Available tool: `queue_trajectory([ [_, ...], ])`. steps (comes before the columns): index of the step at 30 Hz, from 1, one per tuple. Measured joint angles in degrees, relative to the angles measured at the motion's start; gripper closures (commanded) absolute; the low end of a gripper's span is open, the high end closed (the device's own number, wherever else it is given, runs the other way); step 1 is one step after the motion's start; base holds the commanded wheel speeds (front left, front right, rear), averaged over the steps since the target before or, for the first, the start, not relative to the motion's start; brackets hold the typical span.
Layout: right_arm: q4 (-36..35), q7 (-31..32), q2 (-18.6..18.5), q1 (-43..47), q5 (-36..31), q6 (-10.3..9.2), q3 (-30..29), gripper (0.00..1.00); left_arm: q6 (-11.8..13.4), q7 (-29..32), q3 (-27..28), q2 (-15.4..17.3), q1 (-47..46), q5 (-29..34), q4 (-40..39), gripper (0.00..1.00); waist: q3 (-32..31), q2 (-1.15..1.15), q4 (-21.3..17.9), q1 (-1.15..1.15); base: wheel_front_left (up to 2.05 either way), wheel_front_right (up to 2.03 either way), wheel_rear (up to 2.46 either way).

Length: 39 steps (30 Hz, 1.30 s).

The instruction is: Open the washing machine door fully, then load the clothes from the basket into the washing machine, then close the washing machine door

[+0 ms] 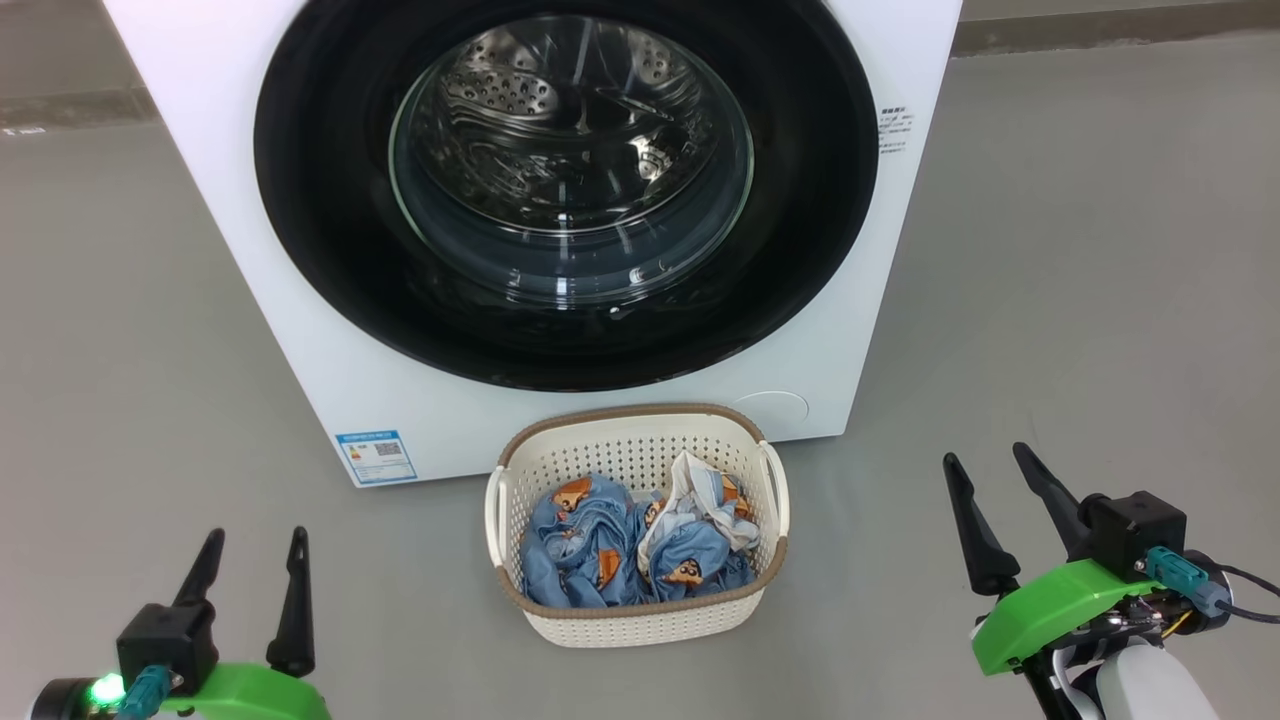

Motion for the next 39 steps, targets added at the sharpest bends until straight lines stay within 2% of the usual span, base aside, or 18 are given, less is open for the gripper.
queue_trajectory([
  [12, -0.1, 0.0, 0.3, 0.01, 0.6, 0.0, 0.35, 0.0, -0.05, 0.01, -0.02, 0.18, 0.0, 0.0, -0.07, 0.0, 0.13, 0.0, 0.08, 0.0, 0.25, 0.25, -0.5],
  [29, 0.03, -0.44, -0.29, 0.01, 1.16, 0.0, 0.37, 0.0, 0.52, 0.0, 1.0, -0.1, -0.01, -0.45, -1.99, 0.0, 0.83, 0.0, 0.71, 0.0, 1.08, 1.08, -2.16],
  [39, -0.22, -0.79, -0.3, 0.01, 1.81, 0.0, 0.3, 0.0, 0.37, 0.0, 1.98, -0.47, 0.0, -0.47, -3.71, 0.0, 1.54, 0.0, 1.08, 0.0, 0.52, 0.52, -1.04],
])
